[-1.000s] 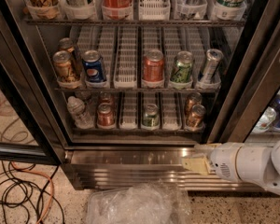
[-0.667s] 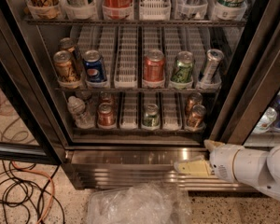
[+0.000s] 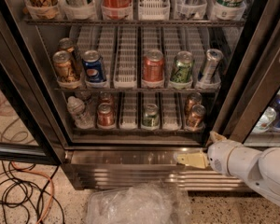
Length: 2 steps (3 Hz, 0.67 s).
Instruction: Pick orange can from bottom shelf of fridge
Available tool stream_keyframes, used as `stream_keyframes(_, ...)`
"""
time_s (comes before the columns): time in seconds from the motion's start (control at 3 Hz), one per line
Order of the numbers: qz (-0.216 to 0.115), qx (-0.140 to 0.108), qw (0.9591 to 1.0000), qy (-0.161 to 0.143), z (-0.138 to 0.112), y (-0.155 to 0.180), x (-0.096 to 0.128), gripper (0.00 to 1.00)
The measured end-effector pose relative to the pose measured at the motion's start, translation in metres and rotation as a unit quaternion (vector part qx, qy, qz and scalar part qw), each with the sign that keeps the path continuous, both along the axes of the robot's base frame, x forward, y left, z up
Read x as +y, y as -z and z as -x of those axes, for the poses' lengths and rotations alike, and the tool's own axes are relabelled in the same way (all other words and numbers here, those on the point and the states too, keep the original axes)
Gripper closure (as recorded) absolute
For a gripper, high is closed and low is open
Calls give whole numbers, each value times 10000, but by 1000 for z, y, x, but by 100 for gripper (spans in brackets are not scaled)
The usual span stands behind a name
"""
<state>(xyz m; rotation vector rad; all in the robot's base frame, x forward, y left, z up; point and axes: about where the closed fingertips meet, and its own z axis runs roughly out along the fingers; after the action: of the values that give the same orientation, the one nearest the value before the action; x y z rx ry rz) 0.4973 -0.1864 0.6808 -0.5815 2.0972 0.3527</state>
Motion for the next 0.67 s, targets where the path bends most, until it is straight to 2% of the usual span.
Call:
stream_keyframes(0.33,-6,10,10000,-20,1,0,1,4)
stream_keyframes(0.67,-9,54,9999,-92,-7,19,4,0)
